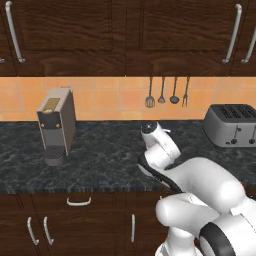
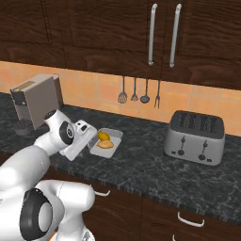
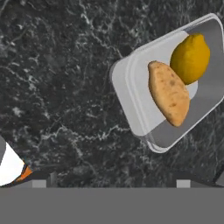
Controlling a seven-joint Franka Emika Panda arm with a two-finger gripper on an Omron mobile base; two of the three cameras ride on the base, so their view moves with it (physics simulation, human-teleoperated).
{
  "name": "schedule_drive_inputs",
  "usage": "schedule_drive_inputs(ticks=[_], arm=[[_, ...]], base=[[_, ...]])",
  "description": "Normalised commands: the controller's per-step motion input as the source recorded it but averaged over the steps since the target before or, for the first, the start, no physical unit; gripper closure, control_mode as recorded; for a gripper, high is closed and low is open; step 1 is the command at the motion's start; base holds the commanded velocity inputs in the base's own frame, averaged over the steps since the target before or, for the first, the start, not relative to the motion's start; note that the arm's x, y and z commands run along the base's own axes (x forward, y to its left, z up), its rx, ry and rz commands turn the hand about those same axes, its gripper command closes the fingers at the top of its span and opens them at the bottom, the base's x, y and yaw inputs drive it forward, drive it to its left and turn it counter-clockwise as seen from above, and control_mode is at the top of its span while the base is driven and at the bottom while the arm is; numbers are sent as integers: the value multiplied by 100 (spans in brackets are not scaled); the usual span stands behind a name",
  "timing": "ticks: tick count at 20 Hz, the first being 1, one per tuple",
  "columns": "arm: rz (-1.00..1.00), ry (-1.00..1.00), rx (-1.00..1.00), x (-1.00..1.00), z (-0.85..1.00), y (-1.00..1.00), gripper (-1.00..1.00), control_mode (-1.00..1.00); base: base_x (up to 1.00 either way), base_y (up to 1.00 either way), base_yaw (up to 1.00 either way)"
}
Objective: Take the meat container that has the steak and place it on the second highest rack of the freezer. Then take the vegetable container that has the lemon and potato and place it on the highest rack of the freezer.
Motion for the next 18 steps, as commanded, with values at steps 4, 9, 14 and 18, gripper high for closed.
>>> schedule_drive_inputs(ticks=[4, 9, 14, 18], arm=[[0, -3, 11, 7, -36, 0, -100, -100], [0, -6, 13, 18, -23, 0, -100, -100], [0, -6, 5, 23, -11, 0, -100, -100], [0, -1, 0, 30, -25, 0, -100, -100]], base=[[0, 0, 0], [0, 0, 0], [0, 0, 0], [0, 0, 0]])
